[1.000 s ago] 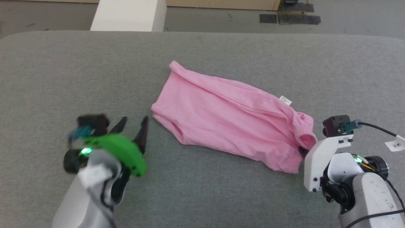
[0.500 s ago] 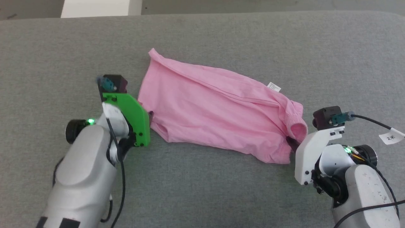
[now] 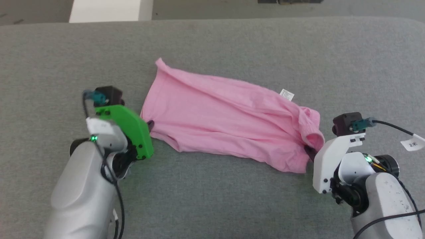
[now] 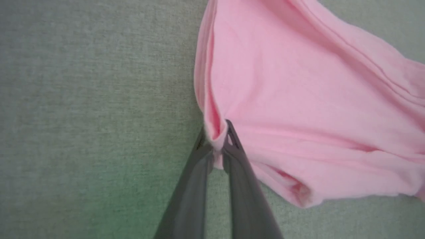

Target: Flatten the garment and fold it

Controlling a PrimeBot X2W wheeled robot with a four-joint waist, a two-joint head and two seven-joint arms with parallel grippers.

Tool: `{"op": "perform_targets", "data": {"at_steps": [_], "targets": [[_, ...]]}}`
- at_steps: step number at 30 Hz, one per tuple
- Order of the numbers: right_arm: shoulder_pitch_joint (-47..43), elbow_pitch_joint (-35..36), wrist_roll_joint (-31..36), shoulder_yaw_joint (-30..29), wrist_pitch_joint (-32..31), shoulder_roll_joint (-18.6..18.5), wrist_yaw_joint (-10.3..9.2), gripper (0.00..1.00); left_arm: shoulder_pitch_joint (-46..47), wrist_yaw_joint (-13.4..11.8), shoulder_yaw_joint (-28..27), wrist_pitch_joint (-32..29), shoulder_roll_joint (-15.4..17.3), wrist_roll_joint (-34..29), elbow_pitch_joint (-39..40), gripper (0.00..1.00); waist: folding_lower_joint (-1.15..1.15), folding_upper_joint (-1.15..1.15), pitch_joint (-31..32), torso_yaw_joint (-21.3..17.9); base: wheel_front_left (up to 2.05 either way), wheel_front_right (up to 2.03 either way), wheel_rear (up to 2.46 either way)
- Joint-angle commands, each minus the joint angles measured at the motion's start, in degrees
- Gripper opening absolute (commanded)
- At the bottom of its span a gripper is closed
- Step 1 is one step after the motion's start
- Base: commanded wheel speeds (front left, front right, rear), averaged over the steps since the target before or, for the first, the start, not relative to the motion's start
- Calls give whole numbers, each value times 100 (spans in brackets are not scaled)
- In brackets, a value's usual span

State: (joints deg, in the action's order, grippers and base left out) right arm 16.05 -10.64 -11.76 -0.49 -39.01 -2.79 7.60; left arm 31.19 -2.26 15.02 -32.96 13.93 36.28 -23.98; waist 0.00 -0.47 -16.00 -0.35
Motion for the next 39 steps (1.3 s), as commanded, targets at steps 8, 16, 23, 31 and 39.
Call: {"op": "perform_targets", "data": {"at_steps": [8, 16, 23, 31, 39], "targets": [[-277, 273, -636, 102, -738, -776, -11, 0, -1296, -124, -403, 338, 14, 461, 1129, 0, 0, 47, 465, 397, 0, 0, 0], [-568, 713, -1162, 69, -1618, -1363, -11, 0, -2858, -586, -506, 389, -144, 641, 2292, 0, 0, 47, 632, 665, 0, 0, 0], [-856, 815, -1131, -195, -1756, -1296, -11, 31, -3473, -782, -345, 259, -259, 677, 2509, 100, 0, 47, 717, 800, 0, 0, 0], [-957, 928, -1010, -264, -1105, -1056, -11, 100, -3086, -652, -715, 1056, -6, 359, 2671, 100, 0, 47, 834, 751, 0, 0, 0], [-837, 1199, -594, -250, -914, -967, -11, 100, -2690, -163, -1088, 3318, 286, -496, 2536, 100, 0, 47, 783, 676, 0, 0, 0]]}}
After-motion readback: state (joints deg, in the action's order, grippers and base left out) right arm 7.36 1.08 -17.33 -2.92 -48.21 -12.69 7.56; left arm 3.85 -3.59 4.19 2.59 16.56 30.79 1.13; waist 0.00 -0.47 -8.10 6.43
